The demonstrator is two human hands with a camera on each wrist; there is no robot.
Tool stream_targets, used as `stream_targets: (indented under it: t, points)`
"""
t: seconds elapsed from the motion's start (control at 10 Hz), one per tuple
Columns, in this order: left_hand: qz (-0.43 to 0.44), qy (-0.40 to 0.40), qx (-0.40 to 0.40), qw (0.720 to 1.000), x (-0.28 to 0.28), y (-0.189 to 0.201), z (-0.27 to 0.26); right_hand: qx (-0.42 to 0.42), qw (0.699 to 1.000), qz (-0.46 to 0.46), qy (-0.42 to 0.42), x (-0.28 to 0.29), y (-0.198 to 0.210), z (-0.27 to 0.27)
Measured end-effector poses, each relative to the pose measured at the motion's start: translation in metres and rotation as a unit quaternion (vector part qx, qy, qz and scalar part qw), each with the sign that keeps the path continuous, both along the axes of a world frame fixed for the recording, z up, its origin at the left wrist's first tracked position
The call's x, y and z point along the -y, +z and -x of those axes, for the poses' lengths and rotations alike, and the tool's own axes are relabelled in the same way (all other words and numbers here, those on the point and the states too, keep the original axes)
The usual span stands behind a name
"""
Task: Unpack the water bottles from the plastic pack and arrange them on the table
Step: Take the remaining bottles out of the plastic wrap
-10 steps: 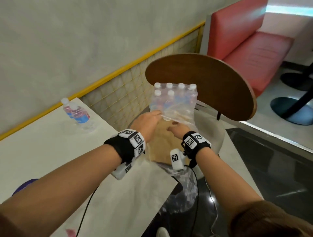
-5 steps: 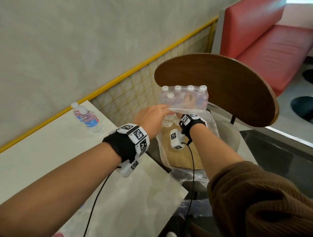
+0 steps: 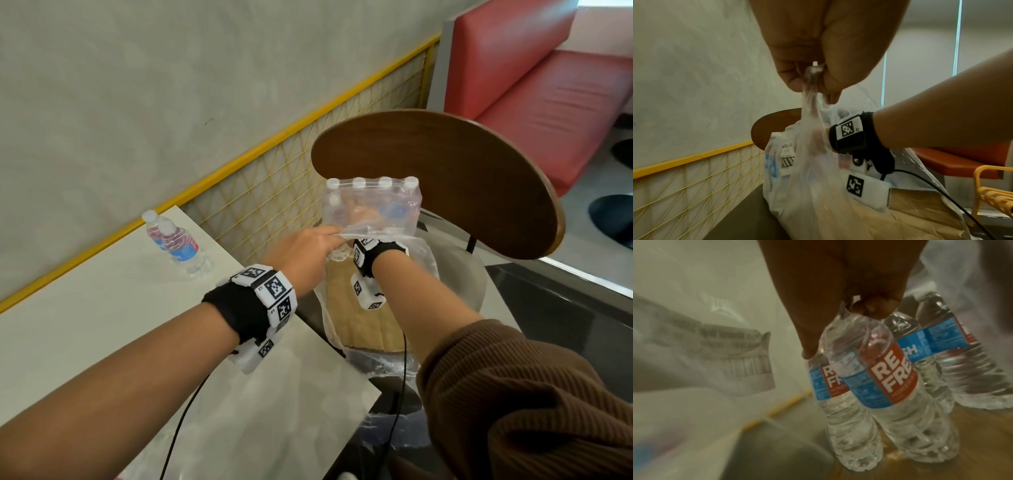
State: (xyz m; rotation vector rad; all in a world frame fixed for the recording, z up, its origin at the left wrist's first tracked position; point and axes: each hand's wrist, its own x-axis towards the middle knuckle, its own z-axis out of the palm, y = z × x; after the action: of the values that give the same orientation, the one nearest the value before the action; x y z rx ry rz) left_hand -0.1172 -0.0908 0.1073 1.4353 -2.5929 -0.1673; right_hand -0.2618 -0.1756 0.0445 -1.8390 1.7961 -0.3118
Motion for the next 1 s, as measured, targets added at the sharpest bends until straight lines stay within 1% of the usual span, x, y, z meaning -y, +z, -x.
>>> stream_targets:
  t: [0.1, 0.2, 0.3, 0.4, 0.5, 0.6, 0.7, 0.8, 0.9, 1.0]
  points:
    - [0.005, -0.014, 0.001, 1.0, -0.004, -0.003, 0.0, -0.017, 0.998, -0.012, -0.065, -0.007, -0.024, -0.021]
    - [0.01, -0.012, 0.0, 1.0, -0.006, -0.005, -0.002, -0.037, 0.989, -0.061, -0.128, -0.017, 0.019, -0.05]
    - [0.011, -0.014, 0.001, 1.0, -0.007, -0.005, -0.001, -0.008, 0.995, 0.042, -0.094, -0.009, 0.035, -0.031]
    - [0.01, -0.015, -0.004, 1.0, -0.008, -0.005, 0.002, -0.066, 0.99, -0.015, -0.125, -0.046, 0.034, -0.053]
    - [0.014, -0.017, 0.0, 1.0, -0.008, -0.009, 0.001, -0.287, 0.957, -0.039, 0.006, -0.061, 0.041, -0.05]
    - [0.001, -0.012, 0.003, 1.0, -0.005, -0.012, -0.001, -0.19, 0.977, -0.014, -0.098, -0.046, 0.036, -0.044]
    - [-0.01, -0.008, -0.004, 1.0, -0.004, -0.013, -0.003, -0.278, 0.95, -0.103, -0.097, -0.075, 0.042, -0.083]
    - [-0.016, -0.007, -0.009, 1.0, -0.006, -0.014, -0.006, -0.292, 0.937, -0.144, -0.125, -0.09, 0.032, -0.126]
    - [-0.012, -0.006, 0.002, 1.0, -0.007, -0.015, -0.008, -0.291, 0.945, -0.059, -0.137, -0.083, 0.033, -0.111]
    - [-0.013, 0.0, 0.007, 1.0, -0.008, -0.014, -0.009, -0.244, 0.951, -0.165, -0.097, -0.086, 0.033, -0.096]
